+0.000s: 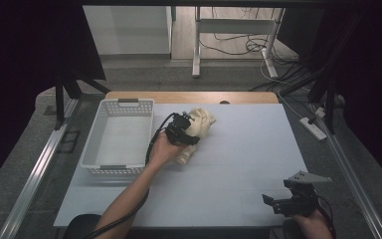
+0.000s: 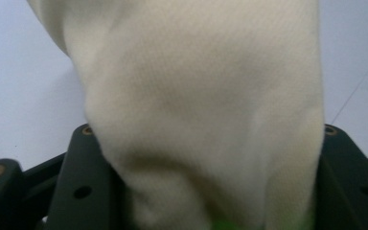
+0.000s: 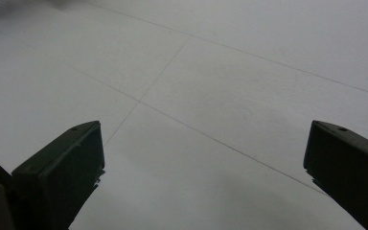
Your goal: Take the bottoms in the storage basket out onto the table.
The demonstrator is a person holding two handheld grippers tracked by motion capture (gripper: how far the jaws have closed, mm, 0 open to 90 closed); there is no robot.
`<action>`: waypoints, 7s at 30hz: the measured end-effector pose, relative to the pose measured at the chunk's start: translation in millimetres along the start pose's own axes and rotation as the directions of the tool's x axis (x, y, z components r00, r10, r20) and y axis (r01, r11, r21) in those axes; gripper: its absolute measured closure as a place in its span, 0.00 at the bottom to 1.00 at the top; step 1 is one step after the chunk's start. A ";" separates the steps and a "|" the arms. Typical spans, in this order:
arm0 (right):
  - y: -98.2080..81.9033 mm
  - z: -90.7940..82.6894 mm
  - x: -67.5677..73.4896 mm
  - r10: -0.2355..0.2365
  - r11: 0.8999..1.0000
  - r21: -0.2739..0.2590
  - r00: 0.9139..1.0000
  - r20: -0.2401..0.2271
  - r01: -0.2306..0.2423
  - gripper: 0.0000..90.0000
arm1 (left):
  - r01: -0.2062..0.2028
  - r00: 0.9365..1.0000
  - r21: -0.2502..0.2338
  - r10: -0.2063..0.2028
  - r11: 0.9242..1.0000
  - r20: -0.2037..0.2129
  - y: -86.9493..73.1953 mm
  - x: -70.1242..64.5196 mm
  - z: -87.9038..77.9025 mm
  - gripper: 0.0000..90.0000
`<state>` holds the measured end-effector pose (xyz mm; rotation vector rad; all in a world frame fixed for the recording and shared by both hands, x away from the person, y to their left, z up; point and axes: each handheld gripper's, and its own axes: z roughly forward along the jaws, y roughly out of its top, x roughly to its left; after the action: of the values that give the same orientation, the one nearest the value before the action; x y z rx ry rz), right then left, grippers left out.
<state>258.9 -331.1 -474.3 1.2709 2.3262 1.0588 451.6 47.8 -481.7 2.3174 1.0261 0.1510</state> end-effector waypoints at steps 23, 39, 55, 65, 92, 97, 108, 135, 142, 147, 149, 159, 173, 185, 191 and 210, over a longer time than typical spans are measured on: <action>0.3 0.9 1.1 -0.013 1.000 0.008 1.000 0.002 0.013 0.01 | 0.034 0.997 0.057 -0.030 0.998 -0.069 -4.0 0.9 20.4 0.47; 0.2 1.0 1.3 -0.016 1.000 0.006 1.000 0.003 0.016 0.01 | 0.103 0.995 0.061 -0.104 0.993 0.009 -2.4 13.2 23.7 0.33; 0.3 1.3 1.5 -0.016 1.000 0.009 1.000 0.003 0.016 0.01 | 0.095 0.995 0.027 -0.096 0.995 0.028 4.2 11.0 13.0 0.11; 0.4 1.2 1.6 -0.019 1.000 0.012 1.000 0.002 0.019 0.01 | 0.082 0.996 0.003 -0.082 0.997 0.029 5.7 9.0 3.6 0.10; 0.5 1.8 1.7 -0.021 1.000 0.018 1.000 -0.003 0.021 0.01 | 0.060 0.998 -0.074 -0.057 0.995 0.037 0.6 6.2 -14.5 0.07; 0.6 2.0 1.8 -0.024 1.000 0.019 1.000 -0.004 0.024 0.01 | 0.045 0.999 -0.071 -0.043 0.996 0.033 0.1 2.9 -15.4 0.07; 1.9 5.9 0.1 -0.012 0.998 0.062 0.999 -0.030 0.014 0.01 | -0.017 1.000 0.014 0.017 1.000 -0.018 -12.8 -2.3 3.3 0.08; 2.7 11.1 7.8 -0.092 0.988 0.120 0.995 -0.029 0.095 0.04 | 0.049 0.992 -0.090 -0.039 0.995 0.117 -13.5 3.5 -22.1 0.05; 2.4 10.4 7.5 -0.086 0.990 0.107 0.996 -0.028 0.088 0.03 | 0.047 0.991 -0.112 -0.032 0.993 0.133 -12.5 2.5 -32.3 0.04; 2.4 9.3 6.8 -0.081 0.991 0.101 0.996 -0.028 0.083 0.03 | 0.039 0.990 -0.121 -0.021 0.992 0.143 -10.9 -1.8 -37.1 0.04; 2.3 9.0 6.7 -0.077 0.992 0.098 0.997 -0.028 0.079 0.03 | 0.031 0.989 -0.126 -0.013 0.992 0.146 -10.3 -3.9 -38.7 0.04; 1.9 7.6 5.2 -0.065 0.995 0.079 0.997 -0.037 0.068 0.02 | 0.000 0.985 -0.143 0.025 0.990 0.173 -8.9 -14.4 -42.9 0.03; 1.2 4.3 3.3 -0.043 0.998 0.048 0.998 -0.041 0.045 0.02 | -0.015 0.975 -0.178 0.054 0.984 0.215 -19.3 -21.5 -53.3 0.00; 1.1 3.5 2.8 -0.039 0.998 0.040 0.998 -0.042 0.041 0.02 | -0.007 0.967 -0.206 0.059 0.979 0.249 -30.0 -20.8 -60.9 0.00; 1.3 3.7 2.9 -0.039 0.998 0.042 0.998 -0.041 0.041 0.03 | -0.020 0.961 -0.210 0.077 0.977 0.265 -34.7 -20.7 -63.6 0.00; 1.1 3.3 3.5 -0.044 0.998 0.040 0.998 -0.042 0.045 0.03 | -0.025 0.960 -0.229 0.087 0.973 0.265 -48.7 -25.9 -75.9 0.00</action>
<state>259.4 -326.3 -475.5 1.2172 2.4069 1.0370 377.5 91.1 -443.6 2.0920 0.7634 -0.0319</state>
